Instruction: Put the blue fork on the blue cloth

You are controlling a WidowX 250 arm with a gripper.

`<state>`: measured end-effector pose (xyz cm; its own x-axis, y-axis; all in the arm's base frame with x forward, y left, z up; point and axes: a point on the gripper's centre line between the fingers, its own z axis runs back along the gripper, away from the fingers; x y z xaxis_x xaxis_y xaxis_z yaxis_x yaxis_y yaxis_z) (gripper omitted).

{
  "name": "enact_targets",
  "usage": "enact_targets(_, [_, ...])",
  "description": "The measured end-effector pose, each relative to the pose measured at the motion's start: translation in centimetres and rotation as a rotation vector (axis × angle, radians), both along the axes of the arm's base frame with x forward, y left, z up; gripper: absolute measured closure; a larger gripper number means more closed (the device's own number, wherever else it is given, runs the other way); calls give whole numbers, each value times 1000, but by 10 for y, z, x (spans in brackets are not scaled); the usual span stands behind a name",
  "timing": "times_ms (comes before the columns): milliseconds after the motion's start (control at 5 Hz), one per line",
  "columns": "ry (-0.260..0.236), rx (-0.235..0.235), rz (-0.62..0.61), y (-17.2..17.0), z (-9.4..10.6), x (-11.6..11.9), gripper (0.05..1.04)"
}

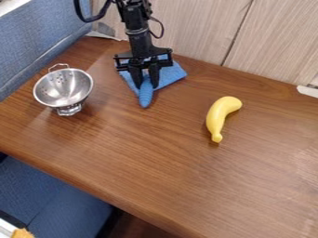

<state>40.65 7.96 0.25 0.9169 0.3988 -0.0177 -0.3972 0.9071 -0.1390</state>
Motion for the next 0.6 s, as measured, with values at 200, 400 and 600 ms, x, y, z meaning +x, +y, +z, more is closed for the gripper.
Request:
enact_targets(200, [12, 18, 10, -2, -1, -1, 345])
enact_targets(400, [19, 26, 8, -5, -2, -2, 98])
enact_targets(600, [27, 24, 7, -6, -3, -5, 84])
